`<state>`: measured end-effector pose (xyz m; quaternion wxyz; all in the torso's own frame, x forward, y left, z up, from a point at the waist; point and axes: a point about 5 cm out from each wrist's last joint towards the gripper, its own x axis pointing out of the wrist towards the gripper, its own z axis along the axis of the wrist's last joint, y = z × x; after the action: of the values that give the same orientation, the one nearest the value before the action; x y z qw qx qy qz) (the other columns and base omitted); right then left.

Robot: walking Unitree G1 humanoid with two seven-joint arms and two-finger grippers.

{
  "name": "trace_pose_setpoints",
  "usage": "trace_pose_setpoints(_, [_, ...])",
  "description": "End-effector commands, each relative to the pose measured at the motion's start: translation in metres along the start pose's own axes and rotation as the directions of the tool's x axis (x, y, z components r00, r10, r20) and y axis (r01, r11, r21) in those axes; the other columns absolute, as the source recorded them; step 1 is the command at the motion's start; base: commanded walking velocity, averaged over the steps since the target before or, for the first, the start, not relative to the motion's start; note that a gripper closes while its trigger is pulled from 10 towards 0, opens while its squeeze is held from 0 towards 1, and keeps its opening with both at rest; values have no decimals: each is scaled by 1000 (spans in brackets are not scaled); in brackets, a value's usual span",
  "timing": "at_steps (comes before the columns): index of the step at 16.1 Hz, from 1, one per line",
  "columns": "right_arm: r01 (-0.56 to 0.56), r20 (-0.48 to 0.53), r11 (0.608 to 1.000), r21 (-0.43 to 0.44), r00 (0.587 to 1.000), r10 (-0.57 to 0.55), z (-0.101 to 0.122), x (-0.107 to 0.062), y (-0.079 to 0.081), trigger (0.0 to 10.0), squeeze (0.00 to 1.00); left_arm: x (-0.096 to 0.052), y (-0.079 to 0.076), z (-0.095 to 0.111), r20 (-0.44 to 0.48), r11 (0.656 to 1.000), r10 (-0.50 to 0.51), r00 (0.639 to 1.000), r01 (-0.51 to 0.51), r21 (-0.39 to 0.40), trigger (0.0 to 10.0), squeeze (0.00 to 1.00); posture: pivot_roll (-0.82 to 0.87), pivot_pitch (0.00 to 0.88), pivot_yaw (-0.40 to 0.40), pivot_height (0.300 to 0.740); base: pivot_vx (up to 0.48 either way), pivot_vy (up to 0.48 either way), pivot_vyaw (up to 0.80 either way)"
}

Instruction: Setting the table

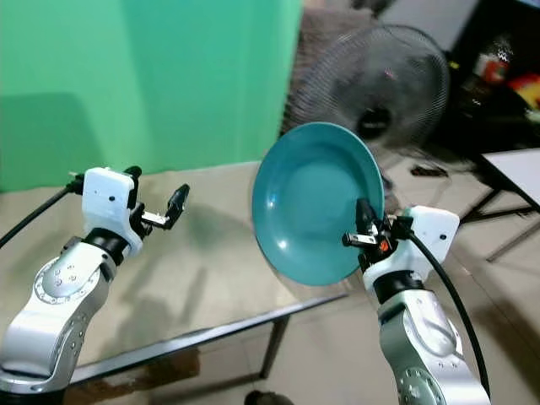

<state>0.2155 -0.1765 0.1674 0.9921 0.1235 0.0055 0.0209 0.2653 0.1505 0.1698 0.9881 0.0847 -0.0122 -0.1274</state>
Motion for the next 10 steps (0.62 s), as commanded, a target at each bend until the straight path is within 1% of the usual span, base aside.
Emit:
trace_pose_setpoints(1, [10,23,1000,-9,1000,-10,5,-3,-1,10000,0,0,-6,0,-1,1000,-28,1000,28,3,10000,0,38,0,-68,740,0,0,-788])
trace_pose_setpoints(10, [29,8,1000,-7,1000,-29,3,-3,-3,10000,0,2,-8,1,7,999,-35,999,35,-3,10000,0,33,0,-63,740,0,0,-788])
